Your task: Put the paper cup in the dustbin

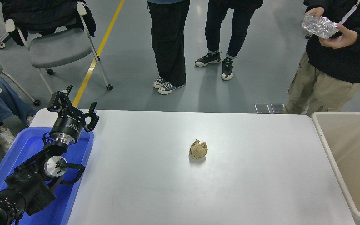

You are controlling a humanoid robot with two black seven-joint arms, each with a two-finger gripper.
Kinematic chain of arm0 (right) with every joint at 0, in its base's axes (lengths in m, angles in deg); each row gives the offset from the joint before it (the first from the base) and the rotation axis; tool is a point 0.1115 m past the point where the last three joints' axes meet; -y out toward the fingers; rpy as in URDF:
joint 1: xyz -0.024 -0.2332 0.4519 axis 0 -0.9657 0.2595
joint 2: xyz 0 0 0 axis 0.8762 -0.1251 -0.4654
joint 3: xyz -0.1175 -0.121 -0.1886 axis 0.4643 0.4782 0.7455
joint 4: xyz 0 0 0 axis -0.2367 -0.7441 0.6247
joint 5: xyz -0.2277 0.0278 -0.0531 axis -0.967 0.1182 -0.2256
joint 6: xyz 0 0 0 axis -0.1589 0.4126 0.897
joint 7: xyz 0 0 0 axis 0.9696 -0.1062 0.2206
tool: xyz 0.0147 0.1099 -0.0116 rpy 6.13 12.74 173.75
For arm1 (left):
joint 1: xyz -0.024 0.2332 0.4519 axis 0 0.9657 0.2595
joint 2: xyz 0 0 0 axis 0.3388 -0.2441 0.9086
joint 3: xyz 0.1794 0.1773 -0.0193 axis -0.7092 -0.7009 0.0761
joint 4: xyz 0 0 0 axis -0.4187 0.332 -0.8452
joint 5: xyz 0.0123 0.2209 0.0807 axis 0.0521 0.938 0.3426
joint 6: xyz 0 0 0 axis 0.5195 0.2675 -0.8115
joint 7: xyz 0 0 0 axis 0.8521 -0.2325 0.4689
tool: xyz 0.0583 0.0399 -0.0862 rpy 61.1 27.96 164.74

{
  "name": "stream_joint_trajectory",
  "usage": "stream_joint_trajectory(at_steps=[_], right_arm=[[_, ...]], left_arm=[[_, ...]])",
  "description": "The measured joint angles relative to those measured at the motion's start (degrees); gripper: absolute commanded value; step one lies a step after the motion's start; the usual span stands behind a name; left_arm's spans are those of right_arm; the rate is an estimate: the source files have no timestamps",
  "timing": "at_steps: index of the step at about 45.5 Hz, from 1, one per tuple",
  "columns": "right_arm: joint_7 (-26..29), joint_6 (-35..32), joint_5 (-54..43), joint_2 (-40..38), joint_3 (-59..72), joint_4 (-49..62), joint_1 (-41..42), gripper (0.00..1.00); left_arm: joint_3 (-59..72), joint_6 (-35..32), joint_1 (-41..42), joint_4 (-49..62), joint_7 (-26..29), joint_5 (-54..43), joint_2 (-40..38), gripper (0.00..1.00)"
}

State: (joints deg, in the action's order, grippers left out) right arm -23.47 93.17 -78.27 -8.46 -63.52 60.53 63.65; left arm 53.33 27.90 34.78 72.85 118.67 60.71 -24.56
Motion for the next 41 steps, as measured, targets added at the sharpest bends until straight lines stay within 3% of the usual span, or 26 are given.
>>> stream_joint_trajectory(at_steps=[5, 29, 41], right_arm=[[0.1, 0.1, 0.0, 0.0, -0.1, 0.1, 0.0, 0.99], [0.0, 0.2, 0.0, 0.1, 0.4, 1.2, 1.9, 0.99], [-0.1, -5.6, 1.8, -0.9, -4.8, 1.2, 5.2, 0.99]], left_arm=[[0.0, 0.0, 0.0, 0.0, 0.0, 0.0, 0.0, 1.00], [0.0, 0.0, 0.0, 0.0, 0.0, 0.0, 0.0, 1.00], [-0.1, 0.0, 0.0, 0.0, 0.0, 0.0, 0.0, 1.00]])
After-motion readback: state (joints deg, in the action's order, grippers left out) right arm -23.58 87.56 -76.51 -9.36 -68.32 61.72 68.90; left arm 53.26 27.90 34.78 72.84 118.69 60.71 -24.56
